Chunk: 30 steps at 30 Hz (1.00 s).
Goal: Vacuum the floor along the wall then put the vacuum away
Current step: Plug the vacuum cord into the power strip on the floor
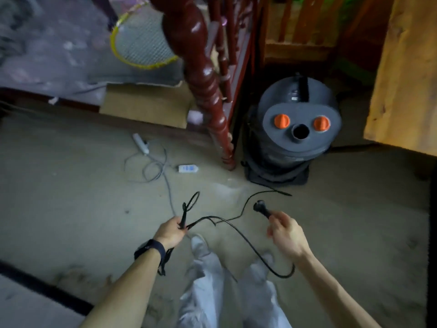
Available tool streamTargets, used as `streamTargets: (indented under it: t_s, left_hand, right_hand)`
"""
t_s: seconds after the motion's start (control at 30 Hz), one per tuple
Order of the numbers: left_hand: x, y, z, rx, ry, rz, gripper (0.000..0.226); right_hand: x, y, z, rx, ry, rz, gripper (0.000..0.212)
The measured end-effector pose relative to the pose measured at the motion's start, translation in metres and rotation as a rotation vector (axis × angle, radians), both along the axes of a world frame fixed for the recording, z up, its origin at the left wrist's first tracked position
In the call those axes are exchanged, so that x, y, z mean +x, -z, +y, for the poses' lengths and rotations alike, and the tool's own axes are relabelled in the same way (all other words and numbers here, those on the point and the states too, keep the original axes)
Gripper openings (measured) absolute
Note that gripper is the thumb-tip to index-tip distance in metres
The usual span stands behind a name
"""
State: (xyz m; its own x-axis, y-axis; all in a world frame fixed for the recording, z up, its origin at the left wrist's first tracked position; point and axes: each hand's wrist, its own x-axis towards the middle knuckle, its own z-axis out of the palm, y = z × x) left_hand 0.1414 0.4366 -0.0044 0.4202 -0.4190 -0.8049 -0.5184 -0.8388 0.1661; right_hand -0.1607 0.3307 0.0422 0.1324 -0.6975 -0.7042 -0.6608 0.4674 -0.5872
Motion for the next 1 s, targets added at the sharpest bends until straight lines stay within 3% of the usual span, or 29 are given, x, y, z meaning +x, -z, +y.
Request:
streamTargets:
  t_s: [0.1,0.23,0.43,0.6,0.73,0.83,1.0]
  left_hand:
    - [0.036,0.012,0.019,-0.022,-0.032,-0.055,0.008]
    - [0.068,0.037,0.028,-0.083,-0.091,-0.067,0.009]
    - [0.110,0.089,-0.032,-0.285,-0.314,0.102,0.017]
    - [0.150,0.151,-0.085,-0.360,-0.512,0.289,0.008]
    - [0.162,0.208,-0.095,-0.352,-0.334,0.345,0.015]
    - [0.177,0.249,-0.111,-0.377,-0.247,0.367,0.007]
    - [0.188,0.350,-0.158,-0.489,-0.316,0.435,0.010]
  right_hand:
    - [0.044,0.014,0.004,0.016,-0.055,-0.032,0.024]
    - [0.105,0.024,0.005,-0.078,-0.025,-0.044,0.011]
    - [0.187,0.039,-0.012,-0.259,0.017,0.002,0.005]
    - [0.254,0.085,-0.013,-0.317,0.006,0.085,0.006]
    - [0.293,0.149,-0.008,-0.326,-0.008,0.134,0.005]
    - [0.309,0.208,-0.018,-0.326,0.000,0.149,0.009]
    - [0.320,0.304,-0.047,-0.395,0.069,0.135,0.004]
